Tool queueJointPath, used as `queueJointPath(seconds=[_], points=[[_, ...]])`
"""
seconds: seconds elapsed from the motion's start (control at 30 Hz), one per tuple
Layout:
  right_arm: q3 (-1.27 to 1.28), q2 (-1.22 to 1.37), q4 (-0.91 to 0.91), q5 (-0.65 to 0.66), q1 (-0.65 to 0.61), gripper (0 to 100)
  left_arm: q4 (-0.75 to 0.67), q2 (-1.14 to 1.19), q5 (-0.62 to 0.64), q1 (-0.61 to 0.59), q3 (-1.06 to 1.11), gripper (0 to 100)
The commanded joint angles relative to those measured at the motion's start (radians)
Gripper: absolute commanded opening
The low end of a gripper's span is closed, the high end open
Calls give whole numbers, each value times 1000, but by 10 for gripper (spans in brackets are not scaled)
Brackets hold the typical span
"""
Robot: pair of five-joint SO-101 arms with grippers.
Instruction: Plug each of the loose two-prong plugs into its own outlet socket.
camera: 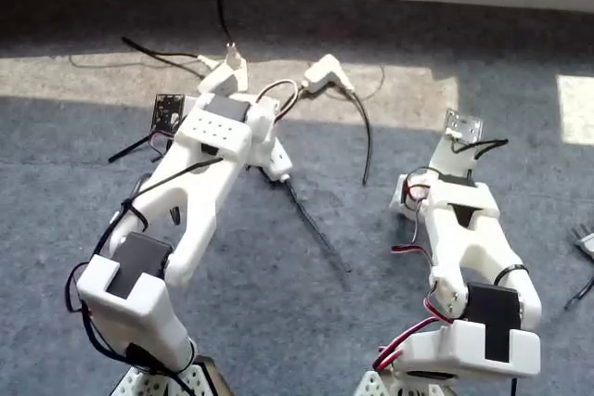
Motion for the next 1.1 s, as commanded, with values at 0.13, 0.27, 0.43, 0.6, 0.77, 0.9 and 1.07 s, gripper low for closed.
queueJointPath(seconds=[0.13, 0.27, 0.43, 0.6, 0.77, 0.9, 1.07], points=[[-44, -4, -18, -6, -15, 8, 72, 7, 11, -13, -41, 7], [-44, -4, -18, -6, -15, 8, 46, 8, 9, -15, -35, 7], [-36, -12, 15, 57, -81, 8, -2, 8, 12, -27, -30, 7], [-42, -12, 150, 100, -211, 8, -107, 8, 14, -30, 25, 7], [-42, -12, 219, 100, -318, 8, -135, 8, 11, -36, 36, 7], [-42, -12, 255, 101, -381, 8, -135, 8, 11, -33, 36, 7], [-44, -12, 289, 101, -479, 8, -133, 8, 11, -27, 36, 7]])
